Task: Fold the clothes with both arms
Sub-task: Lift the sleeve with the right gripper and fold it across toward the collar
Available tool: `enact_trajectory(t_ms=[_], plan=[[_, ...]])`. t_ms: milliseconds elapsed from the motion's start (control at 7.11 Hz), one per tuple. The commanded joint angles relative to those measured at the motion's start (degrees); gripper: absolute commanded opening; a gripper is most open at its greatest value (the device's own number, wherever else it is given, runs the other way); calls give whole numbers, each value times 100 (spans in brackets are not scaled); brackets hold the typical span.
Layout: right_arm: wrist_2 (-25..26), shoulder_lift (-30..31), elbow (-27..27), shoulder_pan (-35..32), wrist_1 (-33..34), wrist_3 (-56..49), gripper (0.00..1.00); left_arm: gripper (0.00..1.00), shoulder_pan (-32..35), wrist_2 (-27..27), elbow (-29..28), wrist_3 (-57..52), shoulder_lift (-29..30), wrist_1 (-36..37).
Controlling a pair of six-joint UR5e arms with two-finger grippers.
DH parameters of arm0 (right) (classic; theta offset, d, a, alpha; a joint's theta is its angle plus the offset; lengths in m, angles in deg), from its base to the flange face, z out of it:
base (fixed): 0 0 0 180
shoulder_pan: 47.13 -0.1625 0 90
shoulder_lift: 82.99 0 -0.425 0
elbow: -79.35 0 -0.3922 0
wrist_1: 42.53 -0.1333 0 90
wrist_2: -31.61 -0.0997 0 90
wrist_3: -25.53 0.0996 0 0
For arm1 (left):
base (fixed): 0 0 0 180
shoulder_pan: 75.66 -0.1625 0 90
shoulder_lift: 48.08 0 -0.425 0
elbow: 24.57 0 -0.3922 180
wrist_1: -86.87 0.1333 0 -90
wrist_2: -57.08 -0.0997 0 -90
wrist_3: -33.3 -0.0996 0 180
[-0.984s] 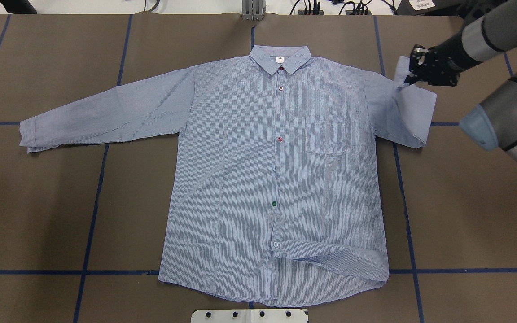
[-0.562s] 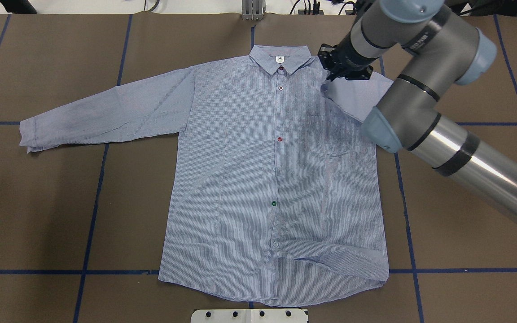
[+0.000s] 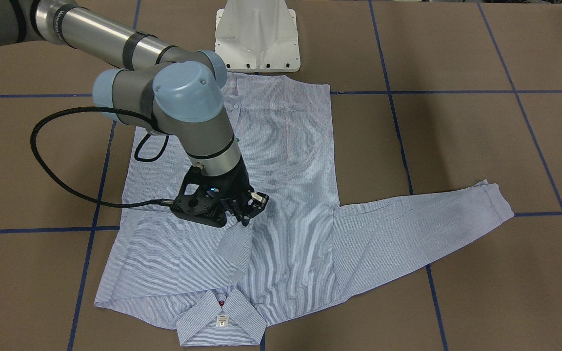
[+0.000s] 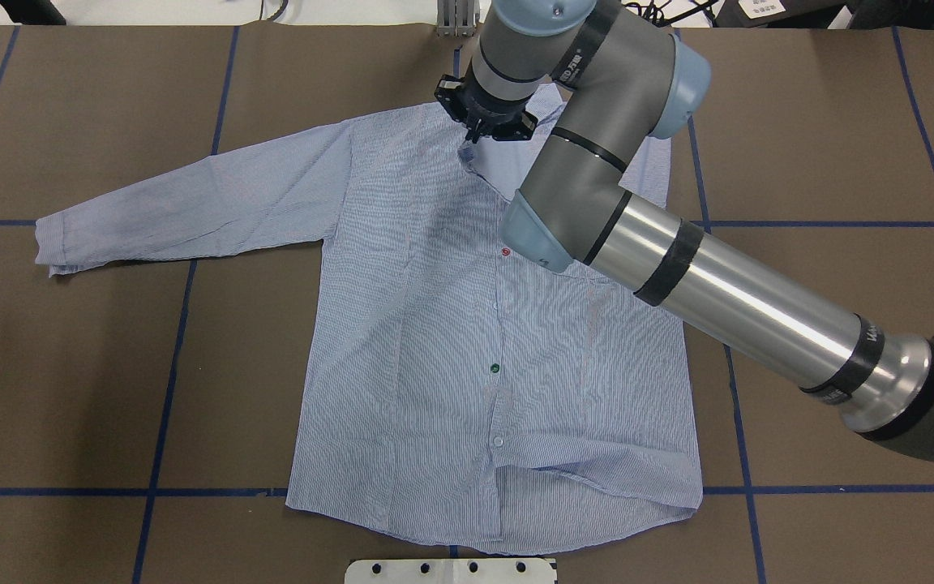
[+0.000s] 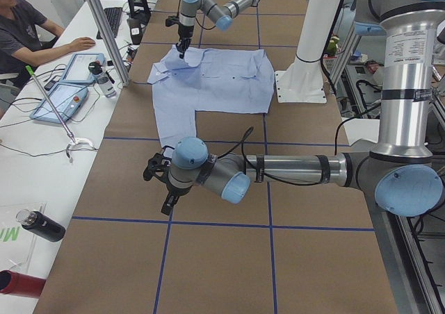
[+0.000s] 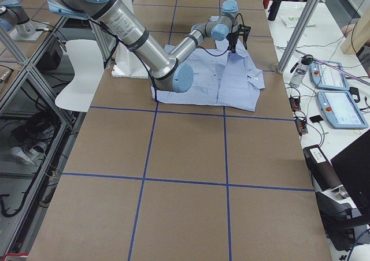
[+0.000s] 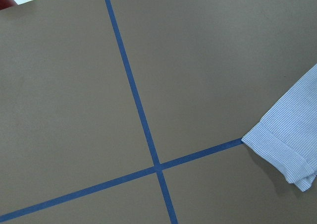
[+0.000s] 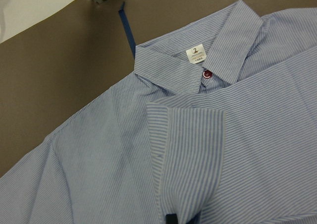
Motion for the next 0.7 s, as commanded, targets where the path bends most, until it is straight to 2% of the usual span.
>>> enact_trajectory(t_ms=[0,141,281,422,562], plan=[[130,-306,337,111,-60,12,0,99,-3,0,7,0,2,0],[139,-368,417,120,-60,12,0,99,-3,0,7,0,2,0],[157,-369,426,138,-69,3,86,99,-3,0,7,0,2,0],[279,-403,426,207,-121,12,100,99,-3,9,16,-9,2,0],[262,-421,417,208,-130,20,100,99,-3,9,7,-17,2,-61]])
